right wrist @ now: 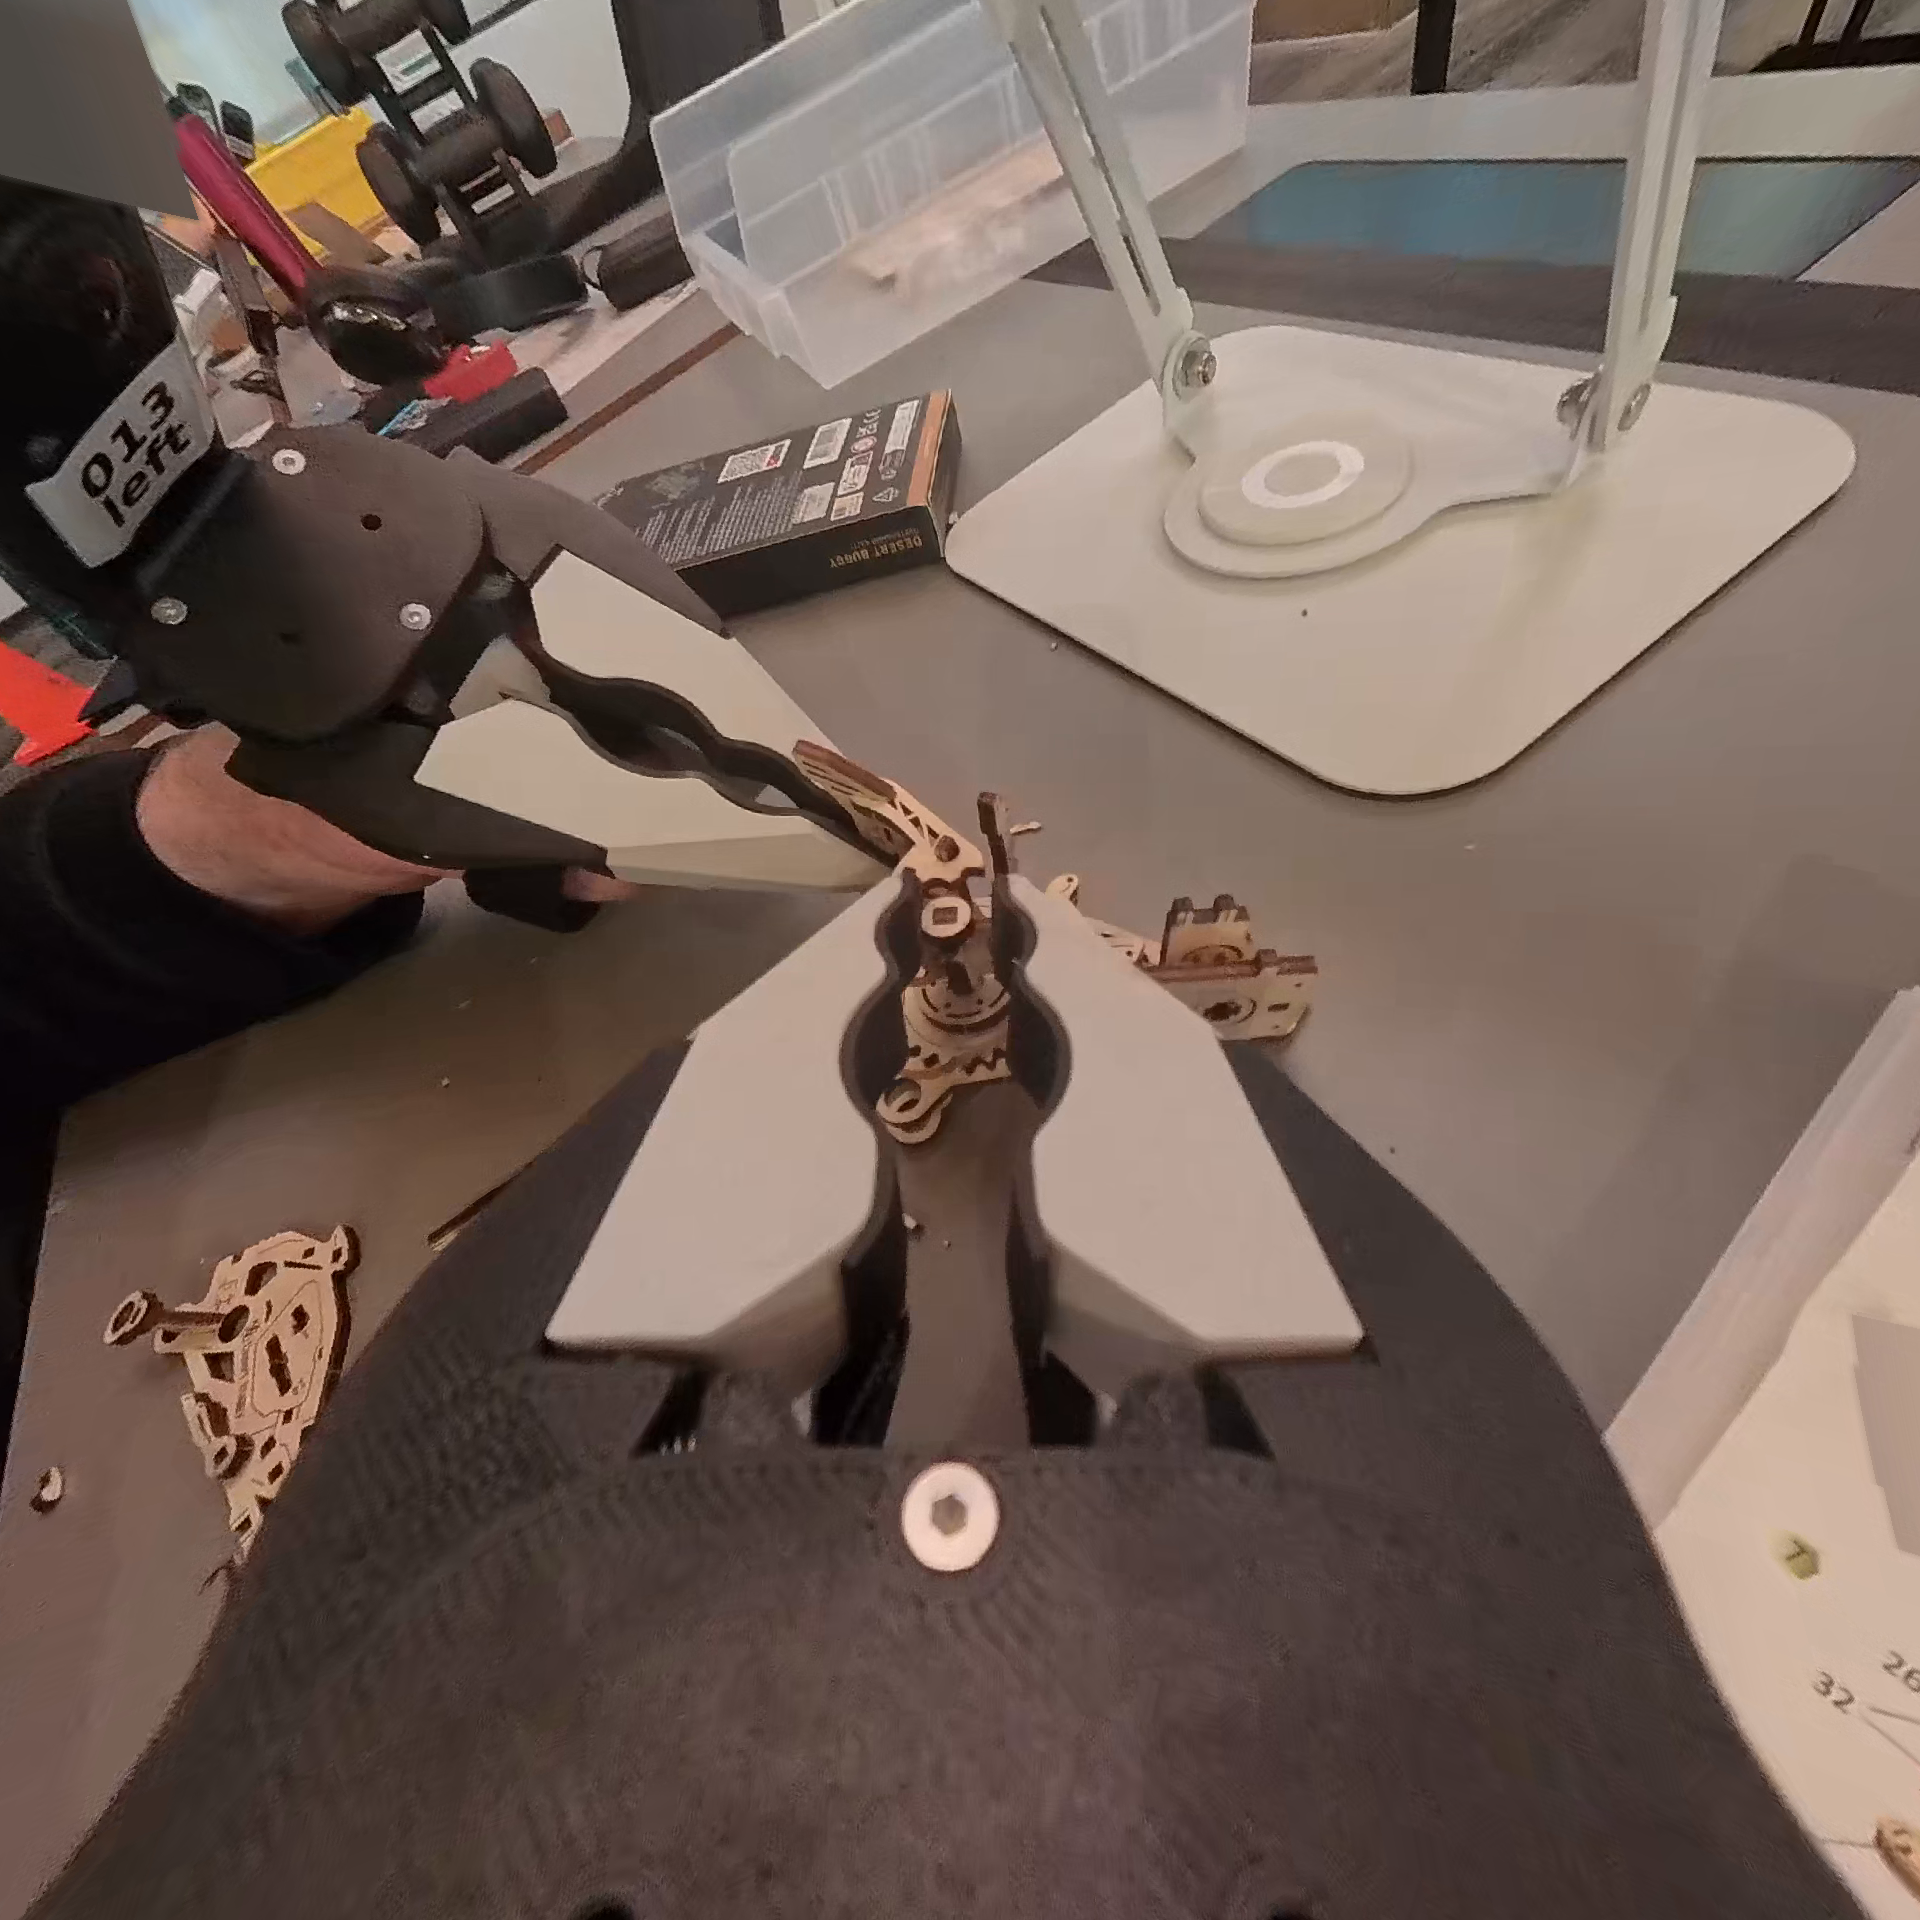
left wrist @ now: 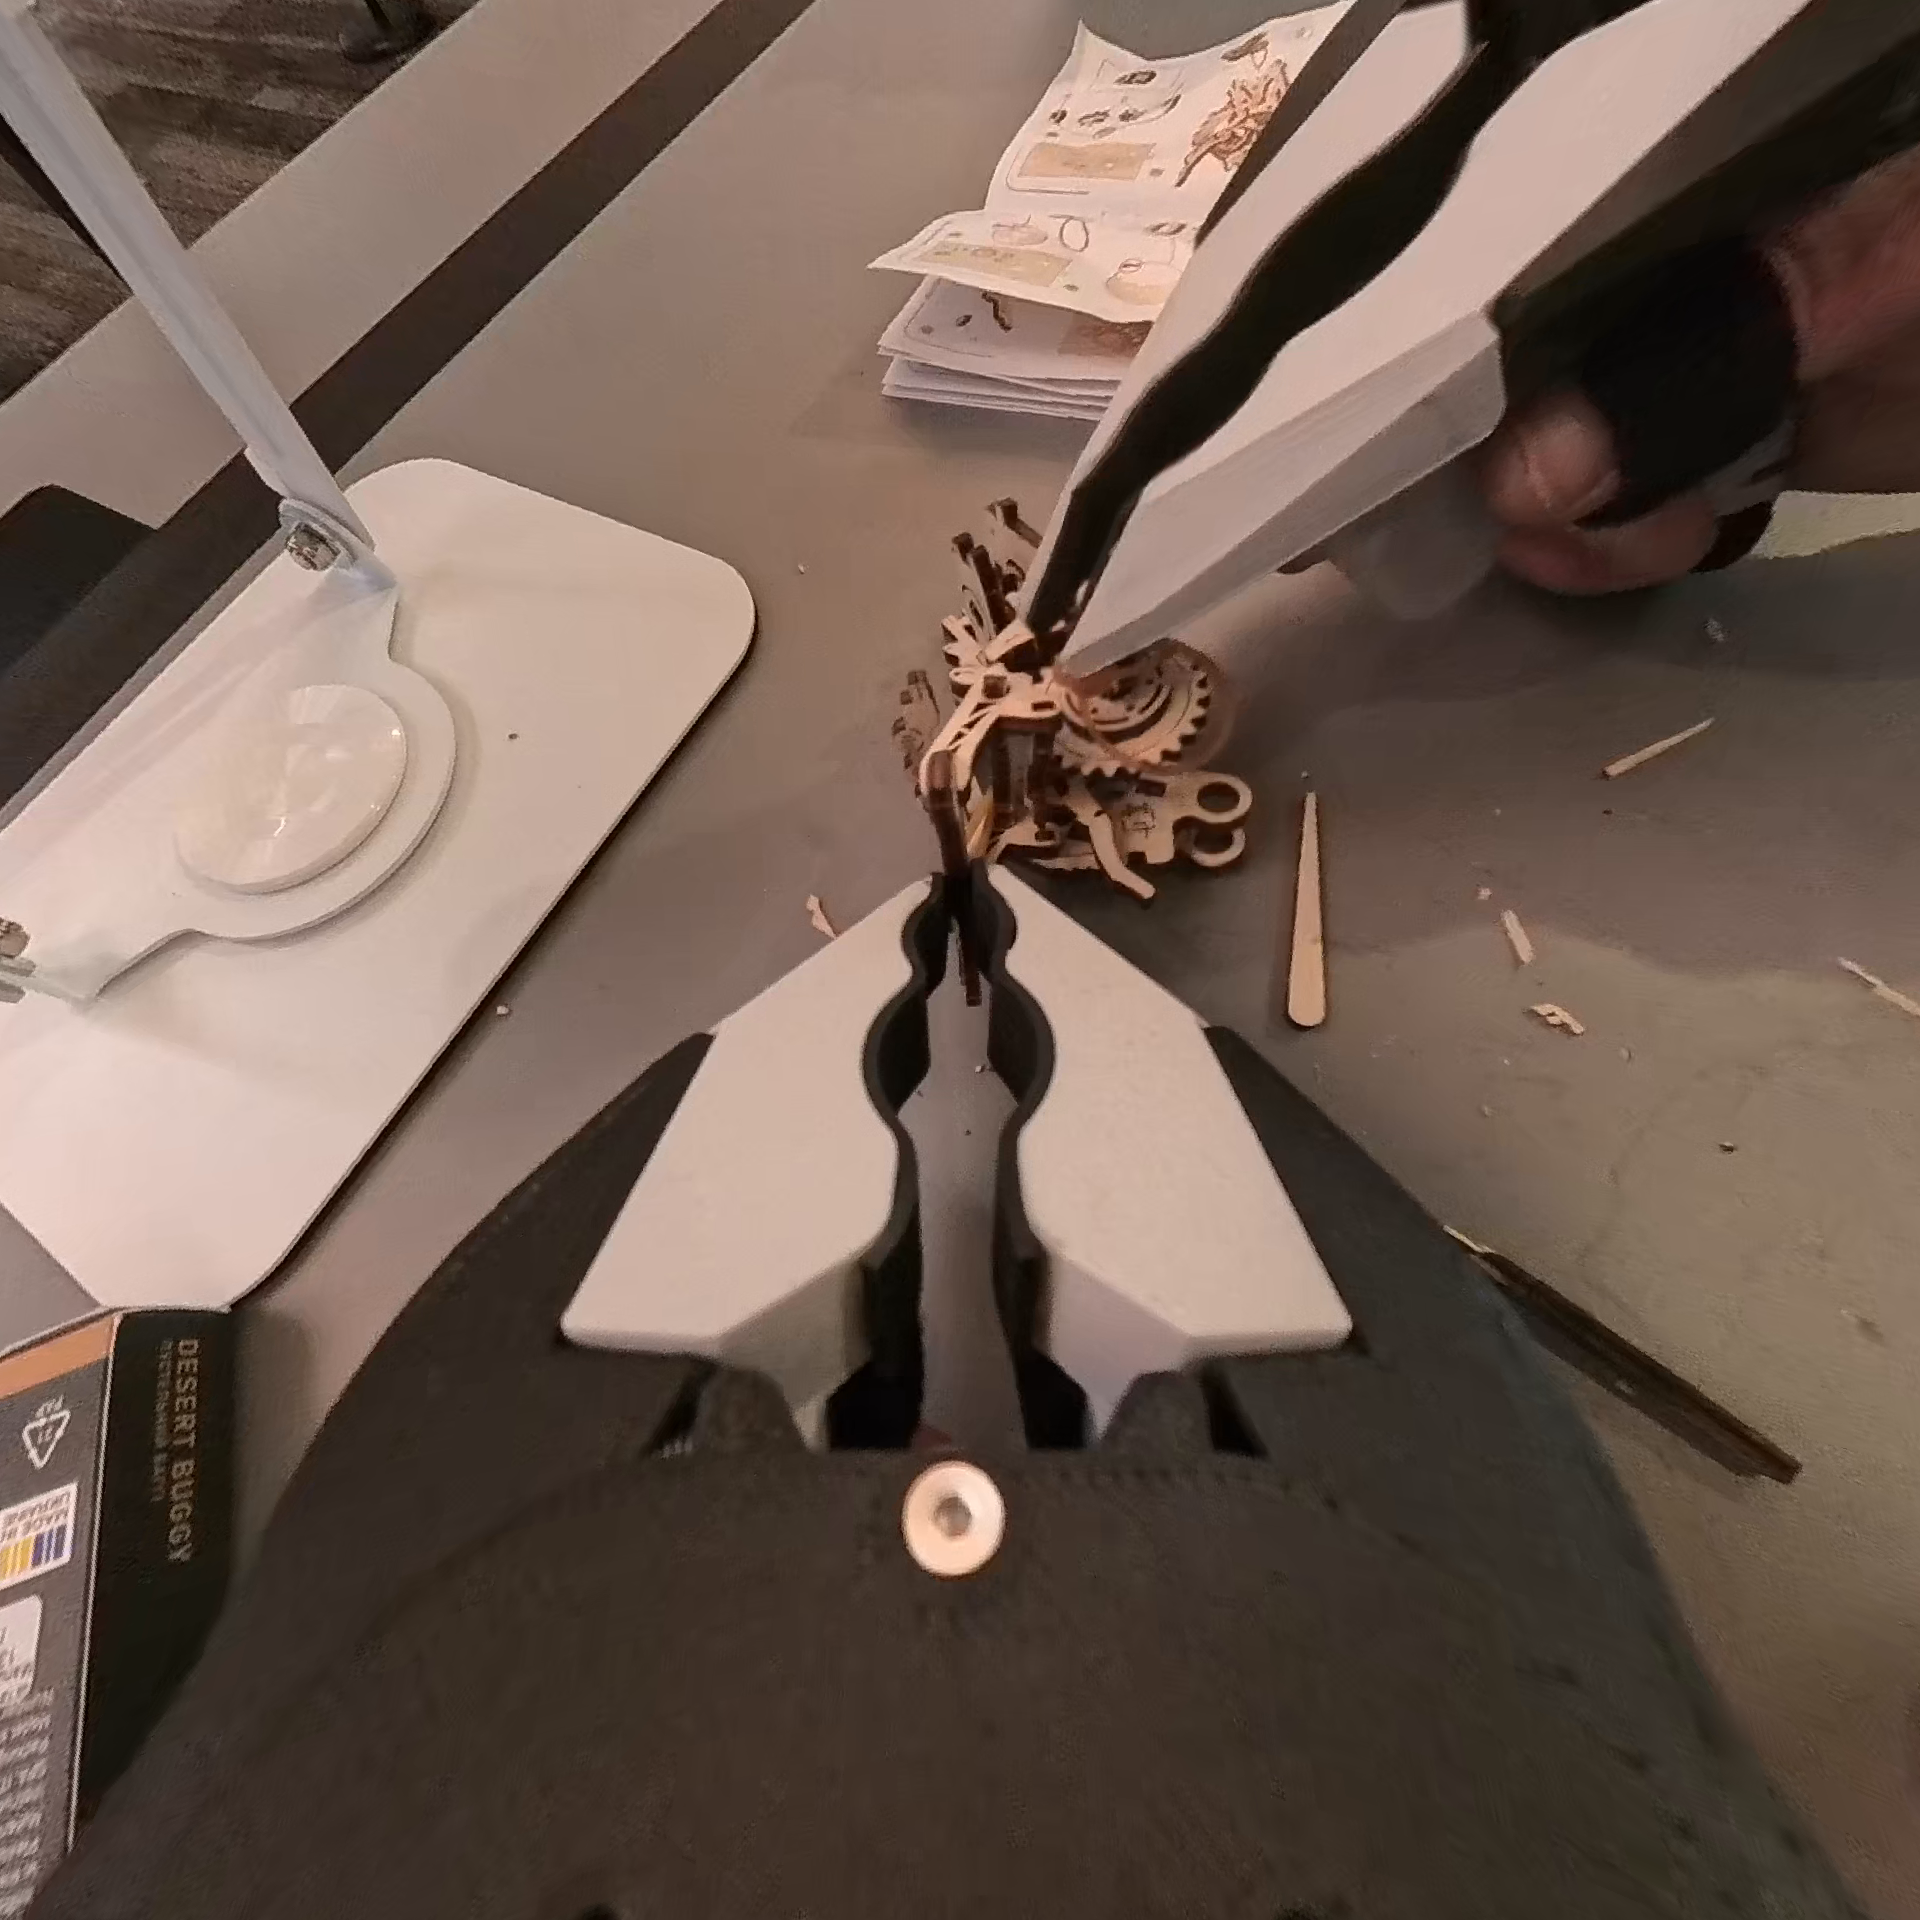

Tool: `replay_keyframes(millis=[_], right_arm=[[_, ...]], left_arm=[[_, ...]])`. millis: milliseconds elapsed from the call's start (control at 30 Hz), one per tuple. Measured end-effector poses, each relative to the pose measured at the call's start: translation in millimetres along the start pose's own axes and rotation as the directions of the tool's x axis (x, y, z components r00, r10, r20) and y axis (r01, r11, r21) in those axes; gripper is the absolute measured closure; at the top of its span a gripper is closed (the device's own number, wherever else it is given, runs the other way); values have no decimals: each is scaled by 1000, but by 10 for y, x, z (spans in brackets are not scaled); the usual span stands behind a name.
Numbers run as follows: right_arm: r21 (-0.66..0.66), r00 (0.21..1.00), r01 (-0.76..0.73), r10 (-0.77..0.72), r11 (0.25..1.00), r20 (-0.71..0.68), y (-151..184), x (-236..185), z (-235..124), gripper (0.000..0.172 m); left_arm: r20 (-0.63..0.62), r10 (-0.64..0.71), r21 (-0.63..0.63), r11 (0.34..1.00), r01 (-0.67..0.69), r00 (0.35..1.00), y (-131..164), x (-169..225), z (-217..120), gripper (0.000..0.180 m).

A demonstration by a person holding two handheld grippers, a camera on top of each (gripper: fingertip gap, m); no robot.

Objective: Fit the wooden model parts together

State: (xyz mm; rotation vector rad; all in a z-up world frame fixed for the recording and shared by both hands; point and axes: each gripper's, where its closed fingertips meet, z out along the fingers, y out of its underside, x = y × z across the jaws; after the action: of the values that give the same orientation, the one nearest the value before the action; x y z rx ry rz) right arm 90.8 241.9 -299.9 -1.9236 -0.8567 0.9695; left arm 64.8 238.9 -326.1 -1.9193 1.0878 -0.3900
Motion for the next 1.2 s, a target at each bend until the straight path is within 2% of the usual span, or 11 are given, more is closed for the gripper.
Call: replay_keyframes(millis=[267, 367, 467, 633, 767, 1200], right_arm=[[-16, 999, -24, 23, 1000, -33, 33, 40, 17, 161], [-29, 1000, -4, 3, 1000, -27, 55, 17, -5, 152], [-40, 999, 36, -37, 999, -40, 69, 9, -33, 147], [-89, 985, 155, -161, 984, -62, 70, 1, -45, 148], [-145, 968, 227, -239, 963, -74, 113, 3, 9, 160], [-108, 984, 154, -163, 982, -74, 107, 52, 18, 162]], left_arm=[[-5, -7, -4, 1000, 7, 1000, 15, -3, 8, 179], [-6, -10, -4, 1000, 10, 1000, 18, -5, 10, 179], [-4, -6, -5, 1000, 6, 1000, 17, -4, 10, 179], [-5, -7, -4, 1000, 7, 1000, 18, -5, 13, 179], [-4, -6, -4, 1000, 6, 1000, 19, -7, 14, 179], [-3, -10, -4, 1000, 10, 1000, 26, -19, 14, 179]])
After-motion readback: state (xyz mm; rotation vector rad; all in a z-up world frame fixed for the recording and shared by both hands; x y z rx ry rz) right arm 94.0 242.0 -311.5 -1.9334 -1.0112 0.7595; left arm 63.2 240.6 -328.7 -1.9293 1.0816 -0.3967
